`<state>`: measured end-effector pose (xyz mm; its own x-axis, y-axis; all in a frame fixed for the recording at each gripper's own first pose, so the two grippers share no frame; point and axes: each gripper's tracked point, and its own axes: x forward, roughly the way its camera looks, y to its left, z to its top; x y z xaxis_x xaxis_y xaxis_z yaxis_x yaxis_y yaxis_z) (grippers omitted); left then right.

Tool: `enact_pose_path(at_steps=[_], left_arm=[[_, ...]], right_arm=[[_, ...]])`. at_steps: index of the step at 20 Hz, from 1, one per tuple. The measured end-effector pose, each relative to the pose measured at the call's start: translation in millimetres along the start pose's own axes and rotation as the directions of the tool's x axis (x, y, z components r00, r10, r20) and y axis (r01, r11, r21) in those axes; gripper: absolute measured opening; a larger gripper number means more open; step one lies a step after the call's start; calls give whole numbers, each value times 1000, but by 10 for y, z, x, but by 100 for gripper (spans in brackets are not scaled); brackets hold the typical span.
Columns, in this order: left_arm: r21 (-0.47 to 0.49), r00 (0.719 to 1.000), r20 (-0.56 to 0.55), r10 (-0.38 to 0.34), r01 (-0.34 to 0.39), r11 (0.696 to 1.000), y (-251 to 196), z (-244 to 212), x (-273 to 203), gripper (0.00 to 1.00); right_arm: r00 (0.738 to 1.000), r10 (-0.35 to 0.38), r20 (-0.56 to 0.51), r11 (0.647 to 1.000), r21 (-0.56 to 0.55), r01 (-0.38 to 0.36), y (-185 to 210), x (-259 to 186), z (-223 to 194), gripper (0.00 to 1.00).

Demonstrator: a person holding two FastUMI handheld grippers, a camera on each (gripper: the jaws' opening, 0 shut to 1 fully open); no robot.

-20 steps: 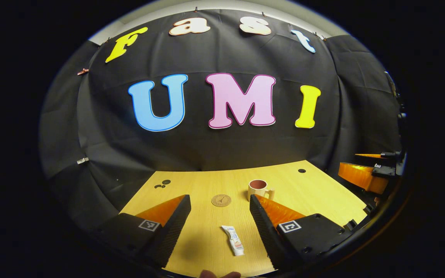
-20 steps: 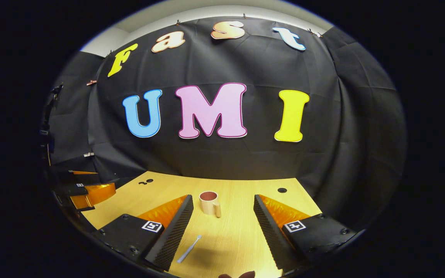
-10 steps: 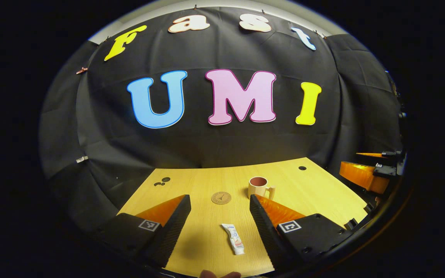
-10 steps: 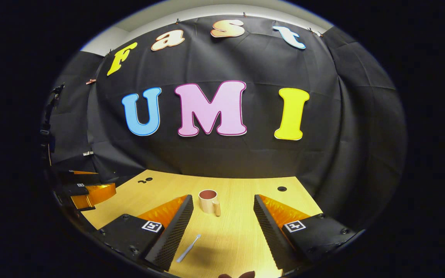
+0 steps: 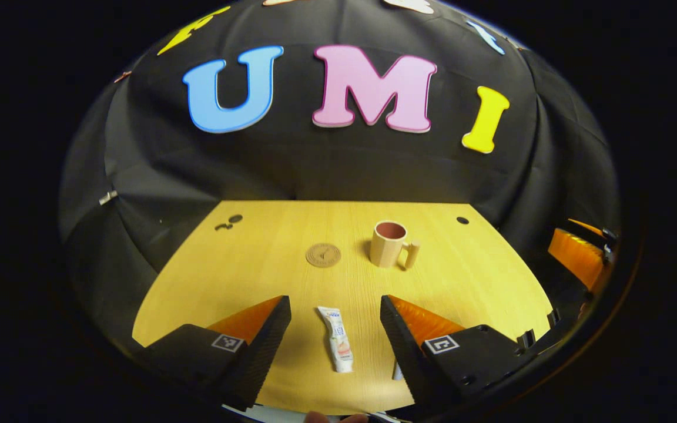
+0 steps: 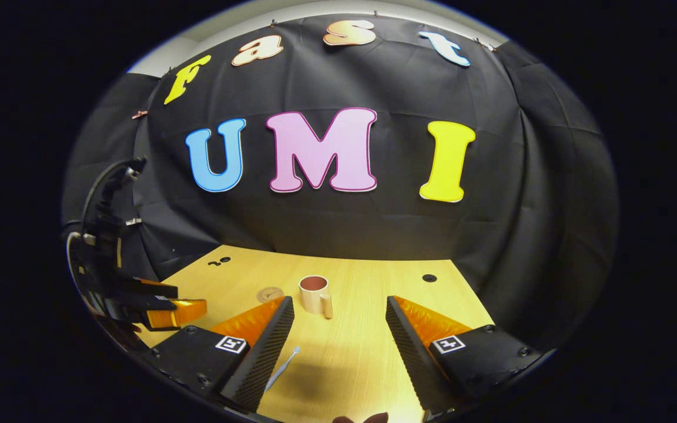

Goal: Put the toothbrush and toothpaste on the desktop into the cup, then pick up the cup and place it on the coaster on the desktop.

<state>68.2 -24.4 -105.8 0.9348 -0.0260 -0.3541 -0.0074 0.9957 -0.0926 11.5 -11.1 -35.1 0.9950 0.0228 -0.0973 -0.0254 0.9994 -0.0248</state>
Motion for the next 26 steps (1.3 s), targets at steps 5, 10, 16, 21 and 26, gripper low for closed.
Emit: enact_pose_path(at_steps=[5,10,16,21,26], left_arm=[[-60,987,-161,7,-17,998,2,-465,531,95],[-55,958,-284,37,-54,997,41,-840,907,94],[-3,924,-376,67,-73,997,9,-1076,1242,91],[14,897,-436,70,-71,997,21,-1270,1368,87],[4,895,-443,47,-50,999,21,-1318,1415,80]], right_arm=[[998,14,-65,1000,14,-13,-49,115,-250,97],[986,62,-154,998,36,-58,22,241,-598,98],[959,103,-265,993,79,-85,76,426,-1016,98],[898,152,-412,984,147,-99,222,550,-1467,99],[846,164,-507,985,130,-113,386,670,-1764,98]])
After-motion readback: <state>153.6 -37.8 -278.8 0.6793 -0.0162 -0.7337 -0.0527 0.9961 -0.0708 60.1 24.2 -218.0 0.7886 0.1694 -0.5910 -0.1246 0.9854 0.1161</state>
